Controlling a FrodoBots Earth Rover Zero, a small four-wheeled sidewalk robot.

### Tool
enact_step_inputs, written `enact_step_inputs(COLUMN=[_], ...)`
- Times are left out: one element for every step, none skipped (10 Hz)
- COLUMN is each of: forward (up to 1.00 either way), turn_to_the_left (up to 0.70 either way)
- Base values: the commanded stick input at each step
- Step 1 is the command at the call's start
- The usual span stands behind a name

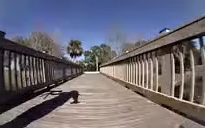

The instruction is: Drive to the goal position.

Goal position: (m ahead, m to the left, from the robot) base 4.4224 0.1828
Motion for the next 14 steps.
enact_step_inputs(forward=[0.7, 0.7, 0.7, 0.7, 0.7, 0.7, 0.7, 0.7, 0.7, 0.7, 0.7, 0.7, 0.7, 0.7], turn_to_the_left=[0.02, 0.02, 0.03, 0.03, 0.03, 0.02, 0.0, 0.0, 0.0, 0.01, 0.03, 0.08, 0.13, 0.16])
